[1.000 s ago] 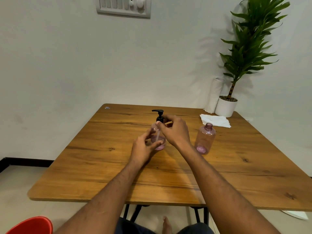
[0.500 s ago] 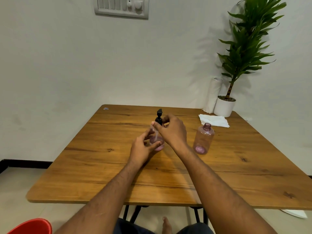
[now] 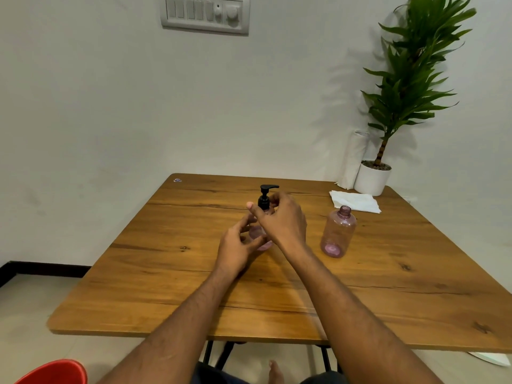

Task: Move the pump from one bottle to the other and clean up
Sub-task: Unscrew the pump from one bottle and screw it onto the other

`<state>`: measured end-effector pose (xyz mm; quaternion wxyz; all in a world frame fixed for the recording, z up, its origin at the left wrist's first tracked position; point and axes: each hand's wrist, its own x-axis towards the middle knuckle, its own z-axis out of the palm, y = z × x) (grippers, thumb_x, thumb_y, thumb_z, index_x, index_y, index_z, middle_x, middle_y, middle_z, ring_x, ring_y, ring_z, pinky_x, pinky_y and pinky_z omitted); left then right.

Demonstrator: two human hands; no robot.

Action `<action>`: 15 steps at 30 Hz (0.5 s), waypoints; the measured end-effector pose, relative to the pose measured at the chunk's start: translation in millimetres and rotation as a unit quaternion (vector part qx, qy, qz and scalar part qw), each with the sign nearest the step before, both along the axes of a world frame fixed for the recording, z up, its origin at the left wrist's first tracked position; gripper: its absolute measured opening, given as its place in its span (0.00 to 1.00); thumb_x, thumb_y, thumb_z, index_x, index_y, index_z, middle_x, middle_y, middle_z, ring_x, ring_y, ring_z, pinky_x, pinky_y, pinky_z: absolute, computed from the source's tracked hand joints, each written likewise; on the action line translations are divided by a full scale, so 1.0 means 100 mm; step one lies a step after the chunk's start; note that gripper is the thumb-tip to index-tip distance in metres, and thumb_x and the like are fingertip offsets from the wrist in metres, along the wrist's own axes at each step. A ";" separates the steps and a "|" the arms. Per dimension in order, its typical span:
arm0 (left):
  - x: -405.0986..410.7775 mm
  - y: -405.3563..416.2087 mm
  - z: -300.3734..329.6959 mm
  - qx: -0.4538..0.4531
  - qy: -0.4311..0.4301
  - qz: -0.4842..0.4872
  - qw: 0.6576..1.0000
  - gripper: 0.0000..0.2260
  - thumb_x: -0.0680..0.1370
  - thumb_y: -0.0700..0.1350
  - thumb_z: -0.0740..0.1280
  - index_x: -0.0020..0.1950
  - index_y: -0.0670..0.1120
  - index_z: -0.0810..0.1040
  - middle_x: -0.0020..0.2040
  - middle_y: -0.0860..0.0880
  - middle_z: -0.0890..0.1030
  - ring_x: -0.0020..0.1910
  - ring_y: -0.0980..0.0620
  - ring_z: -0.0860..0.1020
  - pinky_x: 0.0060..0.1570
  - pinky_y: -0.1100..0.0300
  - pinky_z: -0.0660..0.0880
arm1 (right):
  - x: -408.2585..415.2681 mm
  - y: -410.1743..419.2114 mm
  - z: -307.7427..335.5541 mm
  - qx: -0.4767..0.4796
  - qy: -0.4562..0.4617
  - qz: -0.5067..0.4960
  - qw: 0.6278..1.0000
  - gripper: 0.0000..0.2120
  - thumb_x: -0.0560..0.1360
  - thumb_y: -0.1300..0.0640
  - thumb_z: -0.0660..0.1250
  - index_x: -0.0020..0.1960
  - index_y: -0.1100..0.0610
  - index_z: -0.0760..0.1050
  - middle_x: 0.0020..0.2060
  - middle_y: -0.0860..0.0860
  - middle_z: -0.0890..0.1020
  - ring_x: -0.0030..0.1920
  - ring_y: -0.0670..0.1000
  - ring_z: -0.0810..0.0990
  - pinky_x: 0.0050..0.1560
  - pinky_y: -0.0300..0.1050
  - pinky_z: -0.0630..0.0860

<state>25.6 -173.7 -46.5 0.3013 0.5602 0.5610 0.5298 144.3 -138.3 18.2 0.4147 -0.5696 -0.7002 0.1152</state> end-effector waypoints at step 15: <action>-0.02 0.04 -0.04 -0.001 0.001 -0.010 1.000 0.33 0.74 0.49 0.77 0.78 0.51 0.71 0.68 0.53 0.81 0.64 0.59 0.80 0.62 0.60 0.78 | 0.06 0.08 0.05 0.007 -0.021 0.038 0.999 0.19 0.77 0.39 0.72 0.61 0.50 0.82 0.59 0.45 0.83 0.54 0.48 0.83 0.52 0.51 0.81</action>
